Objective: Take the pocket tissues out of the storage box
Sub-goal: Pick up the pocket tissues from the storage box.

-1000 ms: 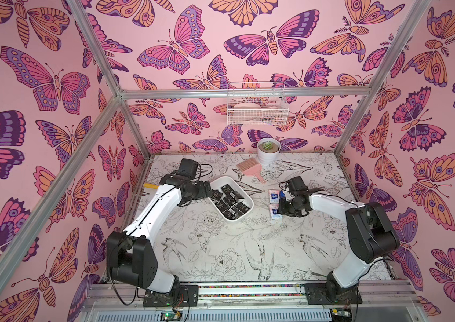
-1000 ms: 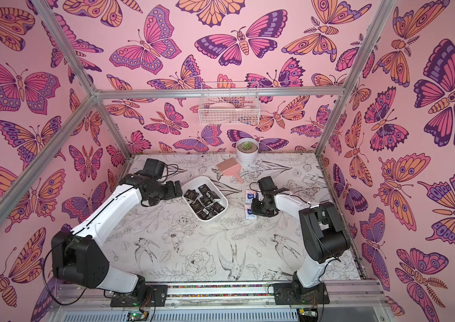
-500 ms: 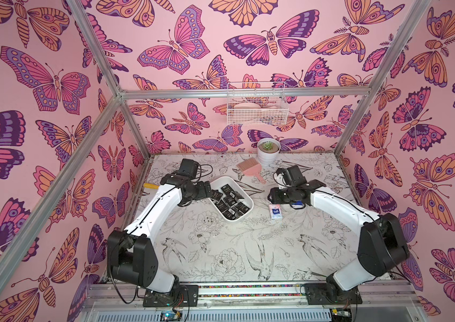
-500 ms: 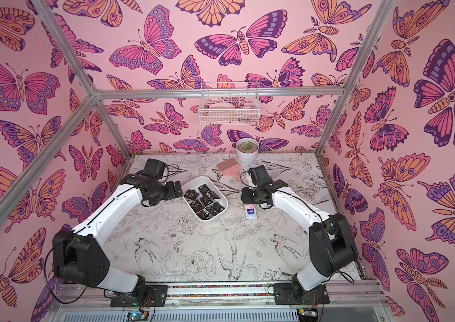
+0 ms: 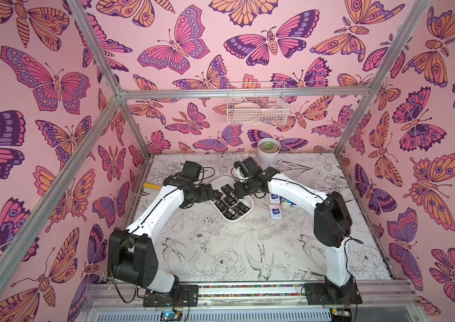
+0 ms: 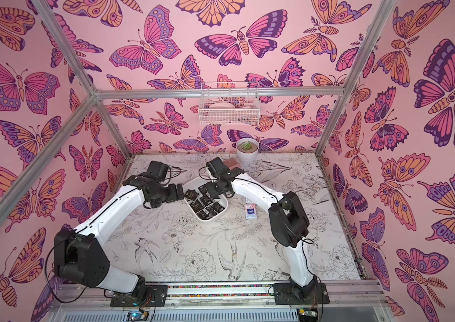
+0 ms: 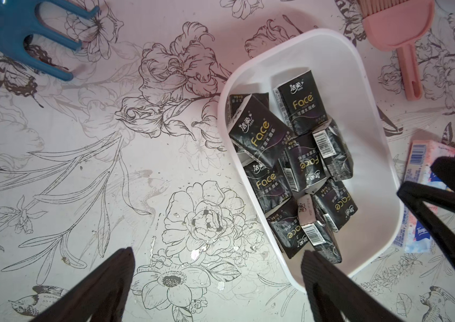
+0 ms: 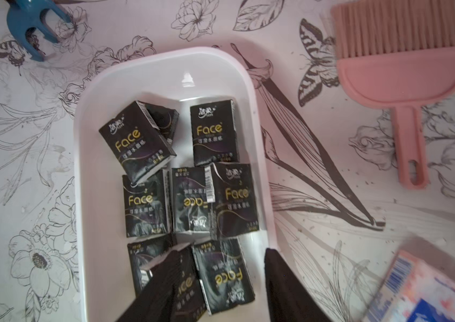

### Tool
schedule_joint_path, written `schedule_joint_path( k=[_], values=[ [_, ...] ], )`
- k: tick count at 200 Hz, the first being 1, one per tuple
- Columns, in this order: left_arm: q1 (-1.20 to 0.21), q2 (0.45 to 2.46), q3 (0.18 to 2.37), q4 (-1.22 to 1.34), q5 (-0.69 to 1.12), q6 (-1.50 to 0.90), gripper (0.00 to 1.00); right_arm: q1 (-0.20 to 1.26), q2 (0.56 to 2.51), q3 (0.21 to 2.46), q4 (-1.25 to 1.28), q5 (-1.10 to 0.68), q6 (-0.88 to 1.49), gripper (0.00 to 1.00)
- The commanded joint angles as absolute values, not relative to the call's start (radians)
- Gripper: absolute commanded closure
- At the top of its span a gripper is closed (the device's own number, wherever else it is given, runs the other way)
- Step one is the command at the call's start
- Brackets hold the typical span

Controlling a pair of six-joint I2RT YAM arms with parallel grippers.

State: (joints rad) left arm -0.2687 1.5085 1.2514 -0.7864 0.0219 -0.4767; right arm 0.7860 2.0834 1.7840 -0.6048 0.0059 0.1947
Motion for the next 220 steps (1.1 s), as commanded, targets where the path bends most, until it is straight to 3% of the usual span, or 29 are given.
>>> schedule_joint_path(
  k=[1,73,159,190,220],
  values=[
    [-0.260,1.472,1.225,-0.810,0.002,-0.492,0.00,0.807,2.145,1.846,-0.671,0.081,0.127,0.46],
    [-0.209,1.425,1.183,-0.806,0.014,-0.483,0.00,0.836,2.276,1.935,-0.699,0.181,0.071,0.45],
    [-0.191,1.407,1.174,-0.809,0.021,-0.474,0.00,0.850,2.380,2.030,-0.767,0.215,0.058,0.52],
    [-0.187,1.398,1.173,-0.810,0.022,-0.474,0.00,0.850,2.377,2.037,-0.772,0.226,0.071,0.71],
    [-0.183,1.398,1.177,-0.809,0.021,-0.472,0.00,0.850,2.316,2.021,-0.749,0.204,0.104,0.75]
  ],
)
